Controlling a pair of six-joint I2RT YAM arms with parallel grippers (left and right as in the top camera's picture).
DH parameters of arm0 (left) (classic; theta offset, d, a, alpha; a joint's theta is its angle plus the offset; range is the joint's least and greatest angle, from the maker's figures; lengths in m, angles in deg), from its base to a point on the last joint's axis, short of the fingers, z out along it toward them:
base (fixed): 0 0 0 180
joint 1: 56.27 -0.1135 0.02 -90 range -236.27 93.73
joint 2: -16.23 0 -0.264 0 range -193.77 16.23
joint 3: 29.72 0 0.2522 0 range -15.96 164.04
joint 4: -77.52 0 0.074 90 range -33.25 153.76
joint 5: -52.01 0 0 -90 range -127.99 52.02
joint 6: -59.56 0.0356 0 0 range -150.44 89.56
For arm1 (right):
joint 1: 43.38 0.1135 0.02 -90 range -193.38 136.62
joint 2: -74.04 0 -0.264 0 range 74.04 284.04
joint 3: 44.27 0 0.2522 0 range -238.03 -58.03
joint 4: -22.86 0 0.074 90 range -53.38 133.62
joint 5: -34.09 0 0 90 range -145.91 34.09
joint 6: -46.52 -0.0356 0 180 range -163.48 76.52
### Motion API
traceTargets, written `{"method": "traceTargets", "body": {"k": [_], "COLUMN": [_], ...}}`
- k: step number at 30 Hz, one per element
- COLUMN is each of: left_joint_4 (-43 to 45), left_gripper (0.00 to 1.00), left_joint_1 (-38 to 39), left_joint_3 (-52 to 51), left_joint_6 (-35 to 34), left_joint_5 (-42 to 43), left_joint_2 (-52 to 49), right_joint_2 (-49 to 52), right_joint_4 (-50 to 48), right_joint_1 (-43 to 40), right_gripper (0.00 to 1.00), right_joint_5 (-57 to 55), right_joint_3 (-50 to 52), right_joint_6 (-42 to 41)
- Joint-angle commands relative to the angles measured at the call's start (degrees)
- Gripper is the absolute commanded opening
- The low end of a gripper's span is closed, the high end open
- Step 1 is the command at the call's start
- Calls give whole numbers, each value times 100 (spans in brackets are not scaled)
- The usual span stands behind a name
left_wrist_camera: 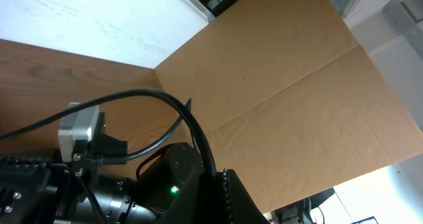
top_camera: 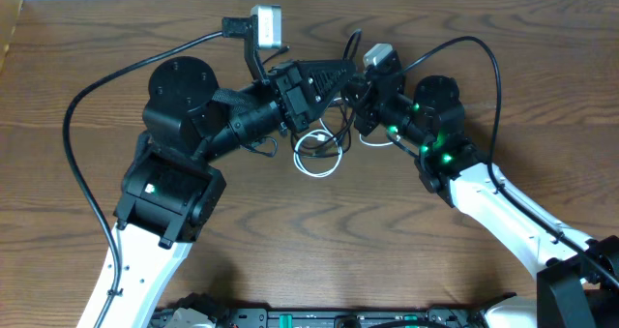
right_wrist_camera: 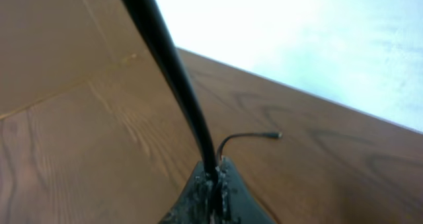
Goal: Untangle cables
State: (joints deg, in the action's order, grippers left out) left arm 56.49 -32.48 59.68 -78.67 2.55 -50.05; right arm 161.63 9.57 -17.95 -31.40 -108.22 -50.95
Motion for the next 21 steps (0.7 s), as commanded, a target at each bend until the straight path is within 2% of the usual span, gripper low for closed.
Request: {"method": "traceTargets", "body": {"k": [1, 7, 8, 9, 11, 12, 13, 18, 21], "left_joint_4": [55, -162, -284, -638, -1132, -1714, -1961, -3071, -3497], "left_gripper": [8, 9, 15, 33, 48, 61, 65, 67, 67], "left_joint_1": [2, 2, 2, 2, 2, 2, 2, 2, 2], "left_joint_3": [13, 13, 13, 13, 13, 13, 11, 9, 9], "left_joint_6": [219, 1266, 1399, 1700, 1987, 2188, 2253, 2295, 2293], "left_joint_5": [76, -15, -81, -350, -835, -1495, -1775, -3158, -3582], "left_joint_2": [101, 52, 42, 11, -31, -85, -118, -374, -549], "right_joint_2": [-2, -2, -2, -2, -2, -4, -7, -94, -260], "right_joint_4": [240, 1263, 1447, 1871, 2304, 2673, 2850, 3574, 3985], "right_joint_1": [13, 2, 0, -9, -44, -107, -153, -485, -752], "right_gripper": [1, 1, 1, 1, 1, 1, 1, 1, 1], "right_joint_5": [-9, -168, -297, -623, -907, -1067, -1093, -1086, -1088], "right_joint_3": [-70, -70, -70, -70, -70, -70, -70, -72, -129], "right_joint_6": [-192, -190, -190, -188, -188, -184, -162, -168, -162]}}
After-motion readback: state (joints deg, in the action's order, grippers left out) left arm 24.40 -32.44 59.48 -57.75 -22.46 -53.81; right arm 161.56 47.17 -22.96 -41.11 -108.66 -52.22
